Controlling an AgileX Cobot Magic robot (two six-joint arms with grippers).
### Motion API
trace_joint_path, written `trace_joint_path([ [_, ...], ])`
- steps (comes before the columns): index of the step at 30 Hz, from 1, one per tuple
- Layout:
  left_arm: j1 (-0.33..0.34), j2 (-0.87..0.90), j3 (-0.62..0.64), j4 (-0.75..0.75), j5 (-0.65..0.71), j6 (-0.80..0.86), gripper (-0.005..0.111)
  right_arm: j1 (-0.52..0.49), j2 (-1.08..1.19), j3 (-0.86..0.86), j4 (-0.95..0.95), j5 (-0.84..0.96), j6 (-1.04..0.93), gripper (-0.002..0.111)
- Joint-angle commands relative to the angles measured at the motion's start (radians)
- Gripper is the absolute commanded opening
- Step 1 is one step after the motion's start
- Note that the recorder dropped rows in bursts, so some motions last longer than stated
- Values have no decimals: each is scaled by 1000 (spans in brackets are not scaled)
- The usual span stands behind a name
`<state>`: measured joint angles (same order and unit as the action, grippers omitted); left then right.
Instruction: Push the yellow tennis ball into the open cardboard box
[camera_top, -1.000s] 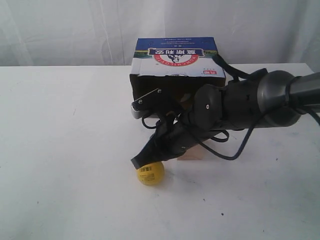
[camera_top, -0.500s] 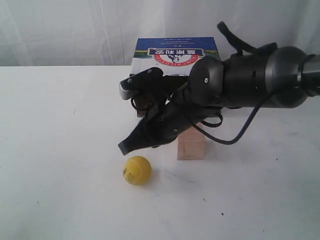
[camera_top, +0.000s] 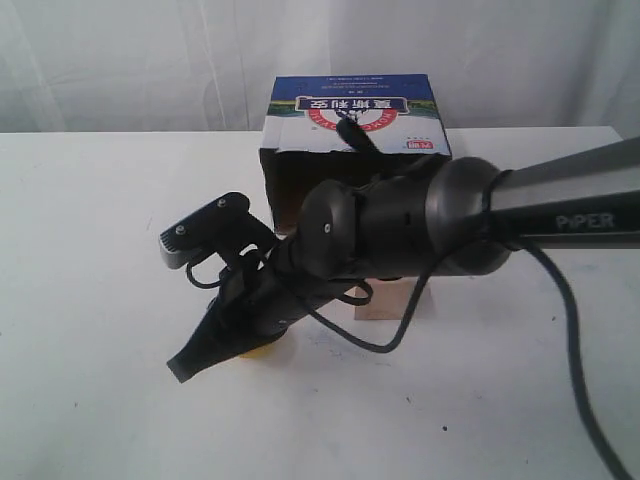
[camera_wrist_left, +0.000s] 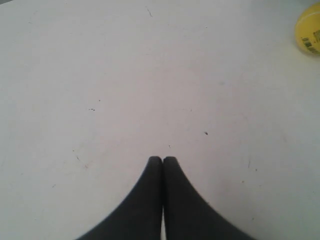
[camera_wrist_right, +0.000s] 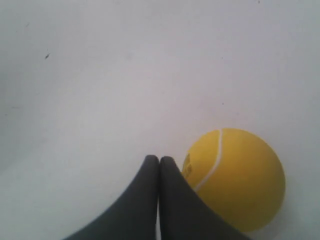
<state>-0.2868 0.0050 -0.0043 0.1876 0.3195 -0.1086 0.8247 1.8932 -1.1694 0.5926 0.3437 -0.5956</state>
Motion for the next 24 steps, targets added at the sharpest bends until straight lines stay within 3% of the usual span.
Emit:
trace_joint_path([
  [1, -5, -5, 4, 2, 10, 2, 0, 0, 59, -27, 5, -84, -10, 0],
  [24, -5, -5, 4, 2, 10, 2, 0, -10, 73, -31, -61, -168, -10, 0],
])
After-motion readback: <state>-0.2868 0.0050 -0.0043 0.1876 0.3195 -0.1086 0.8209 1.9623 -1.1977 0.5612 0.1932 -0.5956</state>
